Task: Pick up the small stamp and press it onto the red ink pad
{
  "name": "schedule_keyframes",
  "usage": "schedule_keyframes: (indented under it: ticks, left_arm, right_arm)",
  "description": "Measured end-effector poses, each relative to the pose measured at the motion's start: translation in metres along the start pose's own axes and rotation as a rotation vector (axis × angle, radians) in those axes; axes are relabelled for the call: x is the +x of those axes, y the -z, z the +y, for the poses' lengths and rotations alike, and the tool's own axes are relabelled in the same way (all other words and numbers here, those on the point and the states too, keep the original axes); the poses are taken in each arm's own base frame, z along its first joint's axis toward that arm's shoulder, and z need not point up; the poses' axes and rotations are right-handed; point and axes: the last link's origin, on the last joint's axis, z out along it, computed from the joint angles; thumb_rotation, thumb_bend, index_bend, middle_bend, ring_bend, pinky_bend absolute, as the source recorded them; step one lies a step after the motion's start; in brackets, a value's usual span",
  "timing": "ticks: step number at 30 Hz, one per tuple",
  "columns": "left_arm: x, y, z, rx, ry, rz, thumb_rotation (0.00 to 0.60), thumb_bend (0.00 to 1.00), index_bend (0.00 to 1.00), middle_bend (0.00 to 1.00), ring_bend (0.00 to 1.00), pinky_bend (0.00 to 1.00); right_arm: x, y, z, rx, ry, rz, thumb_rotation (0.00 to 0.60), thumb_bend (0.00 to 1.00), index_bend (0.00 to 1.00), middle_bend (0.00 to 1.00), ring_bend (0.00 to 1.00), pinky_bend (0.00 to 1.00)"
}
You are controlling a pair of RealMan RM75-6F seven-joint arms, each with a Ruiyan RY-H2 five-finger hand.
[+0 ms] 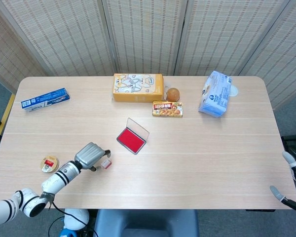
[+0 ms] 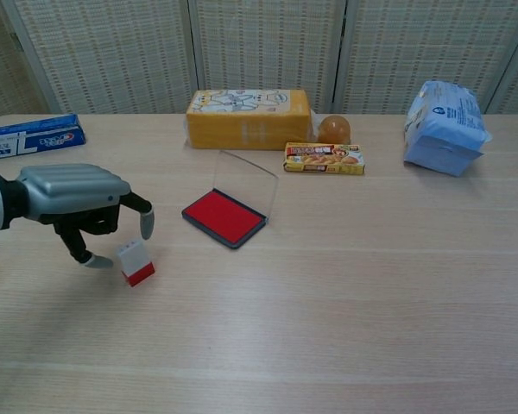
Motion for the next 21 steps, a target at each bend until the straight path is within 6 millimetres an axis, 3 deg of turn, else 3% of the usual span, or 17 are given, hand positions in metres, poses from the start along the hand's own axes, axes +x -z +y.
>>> schedule_keyframes:
  ticks: [21]
  left_arm:
    - [-0.0055,-0.0039,0.0064,-0.004,-0.018,-0.006,0.600,0.29,0.44,1.00,0.93,0.58]
  right_arm:
    - [0.0007,0.0008,0.0001,0.004,0.002,0.007,0.600,0.22,0.00,0.00,0.00,0.00]
